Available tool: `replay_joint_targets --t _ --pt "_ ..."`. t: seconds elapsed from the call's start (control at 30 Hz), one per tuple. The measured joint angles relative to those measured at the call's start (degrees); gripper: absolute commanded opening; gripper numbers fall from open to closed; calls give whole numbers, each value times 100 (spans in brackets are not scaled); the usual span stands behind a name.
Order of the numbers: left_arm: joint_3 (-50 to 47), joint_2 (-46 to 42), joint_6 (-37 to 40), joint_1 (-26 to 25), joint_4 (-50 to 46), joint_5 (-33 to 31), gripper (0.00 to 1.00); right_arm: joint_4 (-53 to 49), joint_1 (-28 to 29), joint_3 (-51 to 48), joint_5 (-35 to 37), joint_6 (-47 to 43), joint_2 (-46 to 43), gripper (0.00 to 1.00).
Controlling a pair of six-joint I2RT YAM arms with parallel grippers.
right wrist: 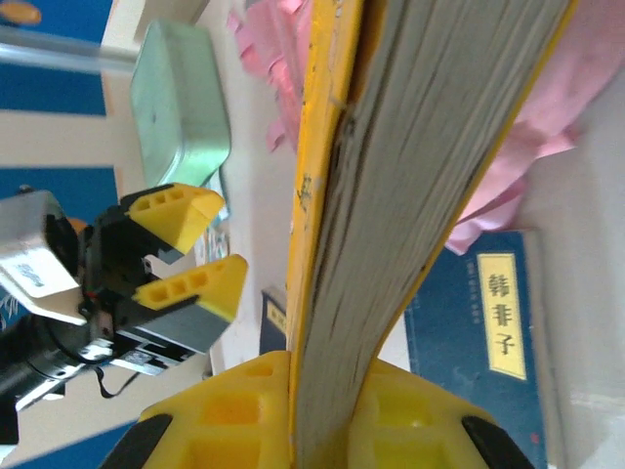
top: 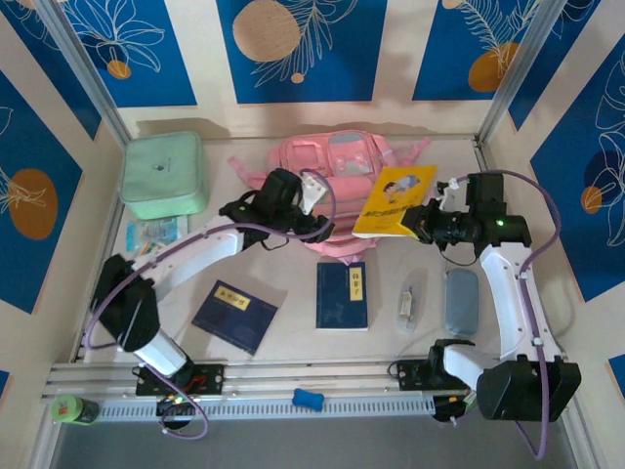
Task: Pack the student bag
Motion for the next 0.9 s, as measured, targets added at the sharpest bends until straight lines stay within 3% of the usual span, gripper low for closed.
replay_joint_targets --t 0.3,0.63,0.8,0.9 --pt "1331 1679 1281 -28 -278 -44 67 -175 -544 -83 114 4 20 0" --pt "2632 3018 1980 -28 -723 -411 65 -129 -713 -223 26 2 175 0" --pt "2944 3445 1980 42 -883 -487 51 -50 -732 -223 -26 4 293 0" --pt "3051 3512 1895 76 -933 -446 31 -2 -732 -223 -63 7 348 0"
